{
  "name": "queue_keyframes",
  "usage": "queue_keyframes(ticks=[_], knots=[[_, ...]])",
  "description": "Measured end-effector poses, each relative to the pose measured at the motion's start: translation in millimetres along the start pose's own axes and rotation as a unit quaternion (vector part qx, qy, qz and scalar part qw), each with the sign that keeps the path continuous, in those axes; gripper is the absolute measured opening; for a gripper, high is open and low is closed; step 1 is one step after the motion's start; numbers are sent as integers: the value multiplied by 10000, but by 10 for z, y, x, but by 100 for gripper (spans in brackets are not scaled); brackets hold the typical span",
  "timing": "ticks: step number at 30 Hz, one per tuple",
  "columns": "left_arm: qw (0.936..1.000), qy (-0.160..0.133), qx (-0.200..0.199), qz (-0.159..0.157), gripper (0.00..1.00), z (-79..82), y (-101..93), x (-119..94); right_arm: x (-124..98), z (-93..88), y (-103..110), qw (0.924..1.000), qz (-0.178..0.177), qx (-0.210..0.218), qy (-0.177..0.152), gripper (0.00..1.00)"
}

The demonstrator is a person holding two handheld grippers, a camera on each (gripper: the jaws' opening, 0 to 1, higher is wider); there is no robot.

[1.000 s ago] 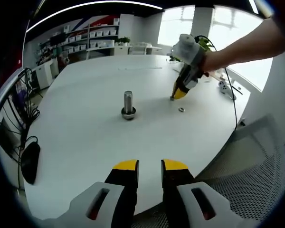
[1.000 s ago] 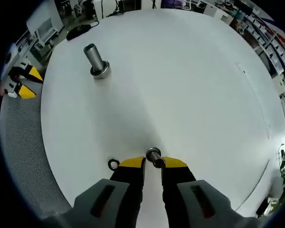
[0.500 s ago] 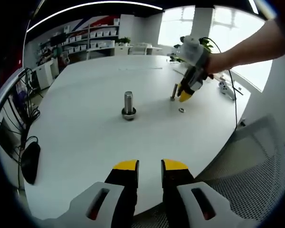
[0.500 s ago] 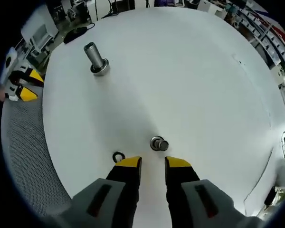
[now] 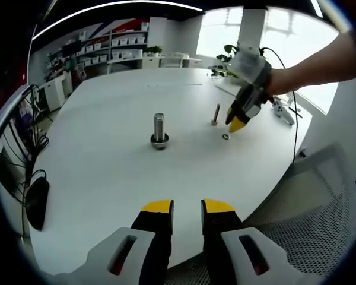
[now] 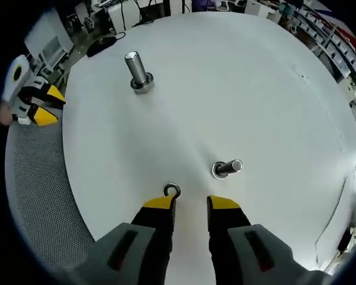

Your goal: Place the washer onto the threaded stud by aligning its center hole with the stud, sliding it down to the base, and recovering from edge contact or off-axis alignment until the washer reaches the visible bottom stop.

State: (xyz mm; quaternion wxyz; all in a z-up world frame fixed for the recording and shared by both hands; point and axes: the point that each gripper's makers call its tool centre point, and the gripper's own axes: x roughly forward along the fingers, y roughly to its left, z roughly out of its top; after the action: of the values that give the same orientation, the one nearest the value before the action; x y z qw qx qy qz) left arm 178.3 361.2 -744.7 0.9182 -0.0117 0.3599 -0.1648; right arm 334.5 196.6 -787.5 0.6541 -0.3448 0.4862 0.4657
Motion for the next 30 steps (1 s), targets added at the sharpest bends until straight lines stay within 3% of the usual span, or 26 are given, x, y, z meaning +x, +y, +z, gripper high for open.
queue_keyframes(ticks=[7,30], knots=[[10000,-19,-11,20,16,7,9,-5,65,17,145,9999,122,-80,65,25],[10000,-30,2,52,16,11,24,-1,128,39,162,9978,104,-637,166,19]])
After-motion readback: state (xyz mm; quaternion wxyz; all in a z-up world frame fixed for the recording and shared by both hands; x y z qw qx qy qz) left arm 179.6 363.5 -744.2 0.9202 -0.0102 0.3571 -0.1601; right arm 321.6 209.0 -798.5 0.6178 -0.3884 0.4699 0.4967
